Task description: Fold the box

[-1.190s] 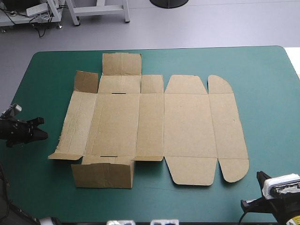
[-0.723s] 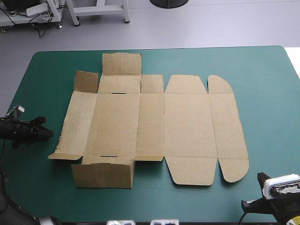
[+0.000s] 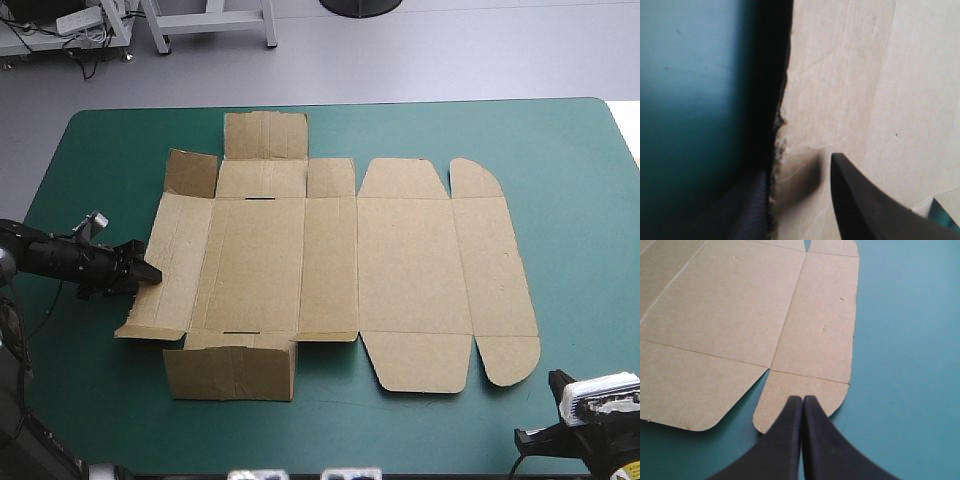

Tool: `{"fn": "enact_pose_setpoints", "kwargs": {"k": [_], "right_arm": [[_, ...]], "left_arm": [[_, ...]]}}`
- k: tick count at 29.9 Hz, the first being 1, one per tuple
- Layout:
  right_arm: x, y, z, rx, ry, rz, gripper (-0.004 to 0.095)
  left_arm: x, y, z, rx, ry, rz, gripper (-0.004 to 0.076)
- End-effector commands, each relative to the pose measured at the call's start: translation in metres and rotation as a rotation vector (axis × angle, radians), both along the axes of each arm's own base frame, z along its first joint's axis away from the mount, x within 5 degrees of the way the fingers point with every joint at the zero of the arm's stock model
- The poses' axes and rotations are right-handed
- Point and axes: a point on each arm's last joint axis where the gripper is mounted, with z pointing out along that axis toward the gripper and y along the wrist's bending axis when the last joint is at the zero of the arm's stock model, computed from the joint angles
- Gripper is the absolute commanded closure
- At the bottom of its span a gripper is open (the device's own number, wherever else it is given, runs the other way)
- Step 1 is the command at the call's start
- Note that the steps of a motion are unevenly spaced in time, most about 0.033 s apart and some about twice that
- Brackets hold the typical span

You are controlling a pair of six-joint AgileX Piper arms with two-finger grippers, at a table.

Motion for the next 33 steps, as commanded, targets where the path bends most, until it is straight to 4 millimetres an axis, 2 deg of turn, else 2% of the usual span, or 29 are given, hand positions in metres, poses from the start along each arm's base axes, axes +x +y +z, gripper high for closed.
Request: {"fn": "enact_pose_setpoints", "kwargs": {"k": [1,7,19,22,24,26,33], "right_arm": [[0.003,-0.001,0.011,0.0,-0.071,-0.012,0.0921],[0.003,-0.001,0.011,-0.002,-0.071,-0.013,0.0921],[0.003,-0.002,0.012,-0.011,-0.079,-0.019,0.0921],[0.003,-0.002,0.012,-0.012,-0.082,-0.02,0.0921],[0.003,-0.002,0.012,-0.012,-0.082,-0.02,0.0921],[0.003,-0.002,0.012,-0.012,-0.082,-0.02,0.0921],[0.003,-0.002,0.013,-0.014,-0.087,-0.022,0.0921]], "left_arm": [[-0.004,-0.009,0.02,-0.076,0.022,-0.02,0.0438],[-0.001,-0.015,0.022,-0.111,0.023,0.006,0.0438],[0.014,-0.067,0.029,-0.208,-0.015,-0.083,0.0447],[0.015,-0.075,0.029,-0.214,-0.014,-0.104,0.0512],[0.015,-0.077,0.029,-0.213,-0.01,-0.106,0.0592],[0.015,-0.076,0.029,-0.205,-0.007,-0.111,0.0721],[0.011,-0.074,0.028,-0.112,0.019,-0.163,0.0734]]}}
